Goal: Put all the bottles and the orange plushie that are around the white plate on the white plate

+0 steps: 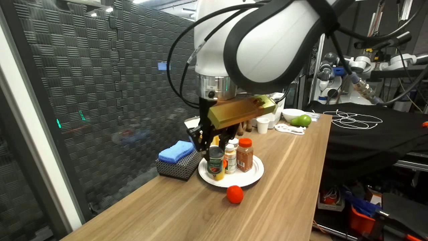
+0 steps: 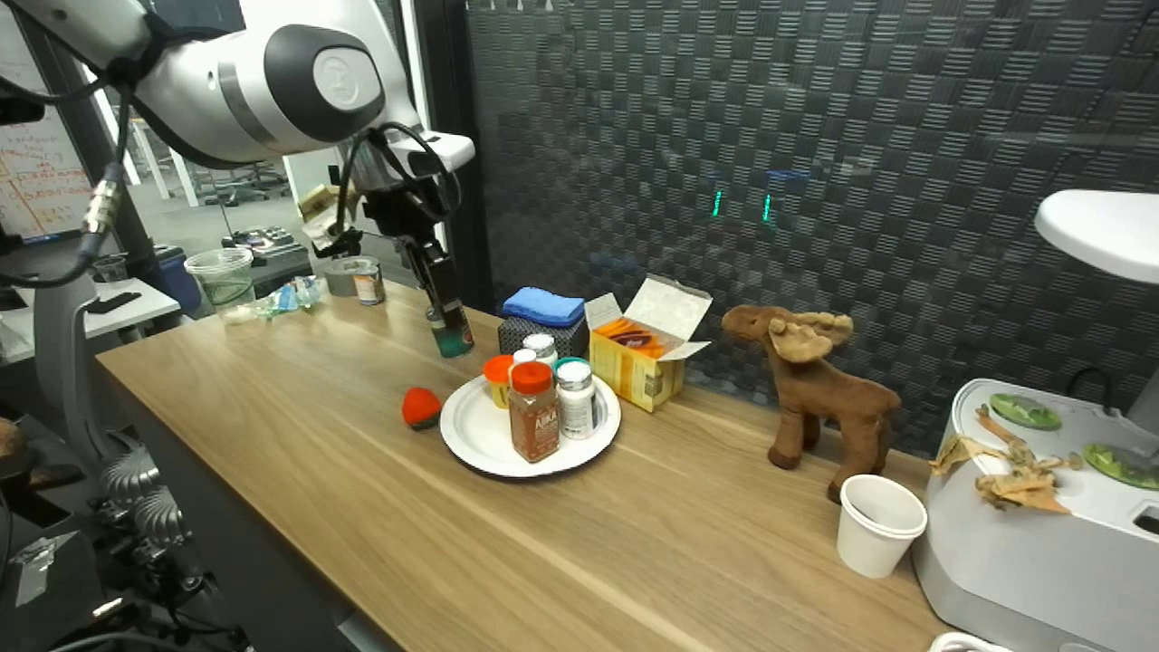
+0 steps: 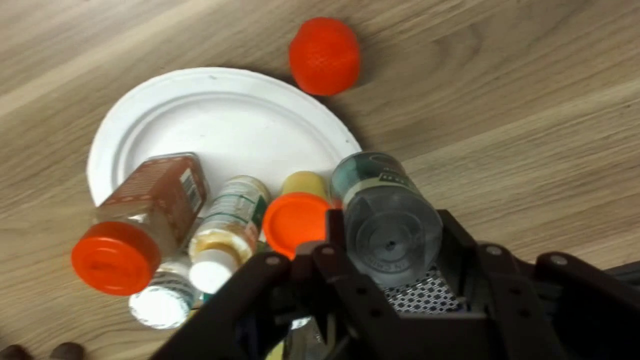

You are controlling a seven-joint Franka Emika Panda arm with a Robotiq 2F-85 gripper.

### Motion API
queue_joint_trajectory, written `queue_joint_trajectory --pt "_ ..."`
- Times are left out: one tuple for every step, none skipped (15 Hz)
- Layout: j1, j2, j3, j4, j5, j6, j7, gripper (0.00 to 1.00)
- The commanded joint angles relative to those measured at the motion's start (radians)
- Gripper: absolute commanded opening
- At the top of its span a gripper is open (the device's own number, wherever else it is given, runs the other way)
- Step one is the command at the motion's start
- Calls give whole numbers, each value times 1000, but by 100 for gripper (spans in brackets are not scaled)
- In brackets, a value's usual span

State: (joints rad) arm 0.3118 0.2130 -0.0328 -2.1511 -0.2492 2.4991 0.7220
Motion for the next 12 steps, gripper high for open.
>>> queue_joint_trajectory --pt "-53 -98 3 -106 -54 6 50 22" --pt "-72 -107 7 -123 -50 10 46 22" --pt "-88 -112 10 -136 -40 12 38 22" --pt "-104 -114 11 -145 -34 16 28 22" --pt "-119 -112 12 -150 -24 20 16 22" --pt "-133 -105 11 -149 -22 25 7 22" --pt "-145 -99 10 -147 -18 27 -1 22" --pt "-156 -94 8 -144 -17 33 -7 22" --pt "-168 -87 9 -135 -8 34 -21 22" --pt "-177 -82 9 -130 -2 35 -32 22" --pt "-185 -74 12 -122 10 35 -49 22" --pt "-191 -68 14 -118 22 37 -65 22"
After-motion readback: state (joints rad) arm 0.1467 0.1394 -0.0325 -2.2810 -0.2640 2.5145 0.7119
